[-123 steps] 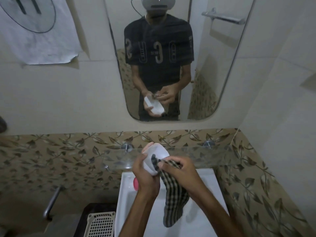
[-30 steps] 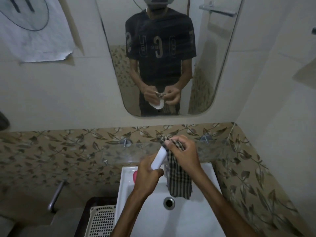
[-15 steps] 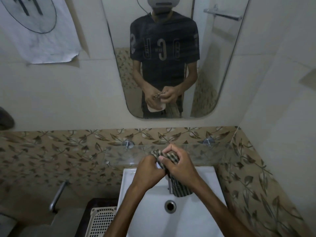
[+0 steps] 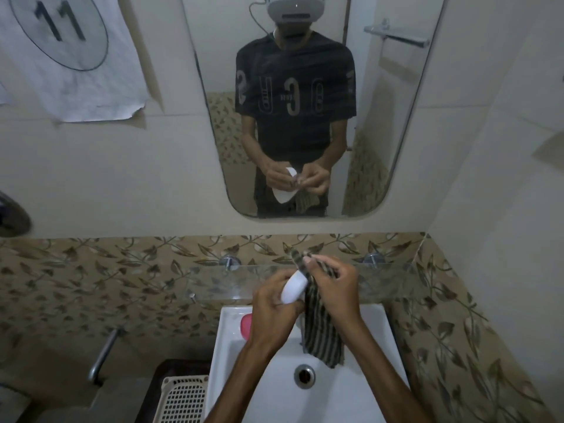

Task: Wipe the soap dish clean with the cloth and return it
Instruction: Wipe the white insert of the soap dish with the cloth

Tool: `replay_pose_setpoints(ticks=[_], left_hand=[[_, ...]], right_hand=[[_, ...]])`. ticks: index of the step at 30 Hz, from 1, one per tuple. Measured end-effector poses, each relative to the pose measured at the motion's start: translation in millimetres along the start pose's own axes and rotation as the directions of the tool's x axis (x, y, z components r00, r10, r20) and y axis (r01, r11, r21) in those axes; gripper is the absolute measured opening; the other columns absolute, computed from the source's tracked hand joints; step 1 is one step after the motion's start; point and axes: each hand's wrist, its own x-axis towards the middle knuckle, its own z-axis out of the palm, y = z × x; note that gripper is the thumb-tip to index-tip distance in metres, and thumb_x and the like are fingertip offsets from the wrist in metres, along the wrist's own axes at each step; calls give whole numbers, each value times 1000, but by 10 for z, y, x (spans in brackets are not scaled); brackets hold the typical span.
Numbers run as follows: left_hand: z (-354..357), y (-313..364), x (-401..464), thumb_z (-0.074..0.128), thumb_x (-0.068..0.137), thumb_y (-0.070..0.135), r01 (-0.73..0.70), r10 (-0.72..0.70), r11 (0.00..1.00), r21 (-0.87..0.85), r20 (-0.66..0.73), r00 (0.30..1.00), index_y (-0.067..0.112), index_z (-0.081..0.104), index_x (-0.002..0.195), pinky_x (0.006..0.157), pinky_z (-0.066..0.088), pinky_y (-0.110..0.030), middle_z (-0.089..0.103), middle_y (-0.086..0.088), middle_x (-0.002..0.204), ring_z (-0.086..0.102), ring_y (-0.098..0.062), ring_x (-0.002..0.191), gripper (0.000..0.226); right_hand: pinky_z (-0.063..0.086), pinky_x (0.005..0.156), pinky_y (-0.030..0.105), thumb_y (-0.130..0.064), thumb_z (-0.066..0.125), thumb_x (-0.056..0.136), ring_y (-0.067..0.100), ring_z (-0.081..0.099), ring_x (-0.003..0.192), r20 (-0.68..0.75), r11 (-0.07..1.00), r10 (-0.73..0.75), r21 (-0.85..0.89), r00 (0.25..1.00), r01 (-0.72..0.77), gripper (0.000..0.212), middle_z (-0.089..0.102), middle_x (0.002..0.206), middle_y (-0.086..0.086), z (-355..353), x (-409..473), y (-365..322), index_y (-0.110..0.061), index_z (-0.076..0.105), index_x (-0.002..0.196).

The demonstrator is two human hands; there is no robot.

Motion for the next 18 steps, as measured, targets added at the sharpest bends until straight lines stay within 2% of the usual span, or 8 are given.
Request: replay_pose_setpoints(ticks=[3, 4, 8, 11, 12, 14, 15, 18], left_hand=[[2, -2, -28, 66, 77, 17, 37, -40, 996, -75, -50, 998, 29, 79, 95, 70, 64, -42, 80, -2, 89, 77, -22, 84, 26], [8, -6, -26, 66, 78, 15, 38, -44, 995, -90, -60, 997, 28, 79, 94, 70, 64, -41, 80, -2, 90, 77, -22, 84, 24], [27, -1, -36, 70, 72, -11, -3, 1, 999, -54, -40, 999, 20, 79, 108, 80, 63, -34, 80, -1, 102, 76, -20, 96, 49], [-26, 38, -52, 74, 72, 6, -33, 27, 996, -88, -74, 997, 27, 80, 103, 75, 59, -23, 81, 2, 99, 76, -13, 90, 38], [-24, 46, -62, 74, 71, 6, -39, 32, 996, -83, -77, 996, 33, 81, 101, 75, 59, -22, 81, 6, 99, 76, -10, 90, 40], [2, 87, -103, 69, 67, -3, -36, 33, 998, -43, -80, 996, 50, 78, 100, 76, 56, -14, 78, 23, 100, 73, 0, 91, 63], [10, 94, -132, 67, 65, -5, -41, 37, 998, -47, -79, 996, 56, 76, 101, 76, 55, -11, 76, 30, 100, 72, 4, 92, 71], [5, 19, -165, 69, 66, -6, -46, 34, 994, -98, -116, 993, 46, 78, 103, 80, 55, -12, 77, 28, 102, 73, 3, 95, 64]], right_hand=[[54, 79, 13, -19, 77, 90, 6, 70, 94, 172, 990, -113, -65, 979, 126, 15, 72, 101, -5, 60, -191, -2, -30, 79, 99], [55, 80, 14, -21, 77, 90, 6, 69, 95, 178, 984, -143, -83, 974, 160, 14, 72, 101, -5, 59, -212, 4, -28, 80, 101], [60, 89, 30, -20, 77, 91, 15, 73, 100, -34, 997, 80, 10, 996, -80, 9, 78, 99, -3, -29, -7, 21, -27, 77, 95], [58, 84, 20, -32, 75, 90, 9, 73, 96, 111, 997, -78, -4, 991, 79, 7, 77, 97, -10, 30, -202, 33, -38, 78, 93], [57, 81, 17, -33, 74, 91, 8, 73, 94, 128, 998, -64, 11, 990, 63, 7, 78, 95, -10, 36, -219, 73, -38, 78, 92], [58, 75, 19, -27, 75, 93, 13, 73, 90, 72, 969, 195, 141, 978, -204, 10, 80, 88, -6, 24, -98, 96, -30, 80, 86], [59, 75, 25, -22, 73, 94, 18, 72, 89, 89, 911, 348, 201, 933, -359, 12, 80, 86, -1, 12, -33, 130, -23, 80, 86], [57, 79, 38, -17, 65, 98, 29, 69, 88, 236, 741, 543, 317, 806, -592, 18, 75, 93, 17, 23, -32, 210, -3, 76, 101]])
